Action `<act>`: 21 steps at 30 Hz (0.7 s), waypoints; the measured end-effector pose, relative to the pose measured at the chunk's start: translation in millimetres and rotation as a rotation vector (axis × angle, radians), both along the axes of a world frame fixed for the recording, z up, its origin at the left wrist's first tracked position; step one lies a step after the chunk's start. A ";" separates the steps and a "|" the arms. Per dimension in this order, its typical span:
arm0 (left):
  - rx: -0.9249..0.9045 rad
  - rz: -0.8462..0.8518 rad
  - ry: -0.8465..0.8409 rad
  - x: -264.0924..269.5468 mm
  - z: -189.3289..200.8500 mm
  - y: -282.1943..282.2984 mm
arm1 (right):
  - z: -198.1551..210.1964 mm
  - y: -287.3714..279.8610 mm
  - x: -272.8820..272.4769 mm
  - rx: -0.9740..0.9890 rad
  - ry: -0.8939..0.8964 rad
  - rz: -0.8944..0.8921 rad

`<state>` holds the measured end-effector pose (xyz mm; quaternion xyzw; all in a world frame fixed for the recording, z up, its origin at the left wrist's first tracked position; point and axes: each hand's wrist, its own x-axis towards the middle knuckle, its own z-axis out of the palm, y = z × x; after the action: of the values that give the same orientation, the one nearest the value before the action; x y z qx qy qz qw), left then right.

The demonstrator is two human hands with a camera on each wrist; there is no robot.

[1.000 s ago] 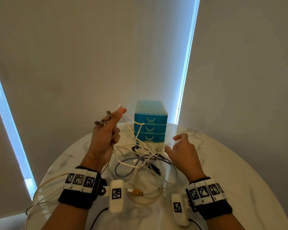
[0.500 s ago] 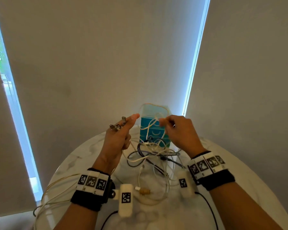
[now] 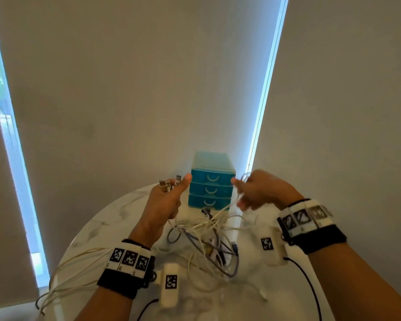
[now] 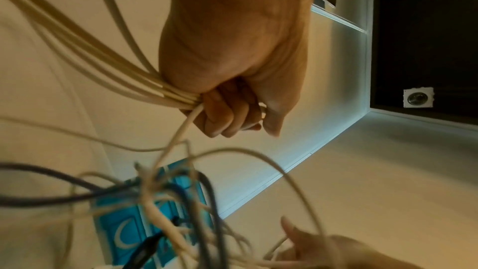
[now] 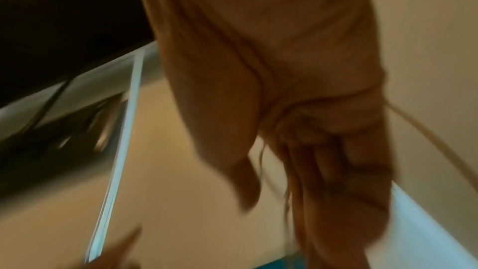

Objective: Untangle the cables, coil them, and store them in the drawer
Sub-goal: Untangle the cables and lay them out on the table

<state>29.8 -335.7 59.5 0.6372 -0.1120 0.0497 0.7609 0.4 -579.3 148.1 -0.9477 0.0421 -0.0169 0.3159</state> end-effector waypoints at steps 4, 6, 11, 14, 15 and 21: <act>-0.144 -0.060 -0.034 -3.5 6.8 -2.2 | -1.9 29.0 -31.1 -0.304 -0.038 0.173; -0.200 -0.104 -0.062 -4.9 12.5 -2.0 | -7.5 59.3 -41.1 -0.009 -0.032 0.344; -0.372 -0.094 -0.105 -4.6 24.5 11.1 | -59.0 79.4 -23.0 -0.399 0.208 0.342; -0.506 -0.074 -0.153 -3.7 30.7 26.0 | -60.7 51.0 -13.6 -0.703 0.020 0.034; -0.519 -0.068 -0.165 -3.4 32.8 28.2 | -55.0 45.7 -13.2 -0.758 -0.006 -0.016; -0.488 -0.061 -0.193 -8.3 37.1 18.1 | -29.7 81.1 -30.6 -0.531 -0.151 0.252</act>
<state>21.5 -317.6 96.6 0.4235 -0.1880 0.1128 0.8790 -30.2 -498.2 118.4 -0.9910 -0.1051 -0.0585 0.0587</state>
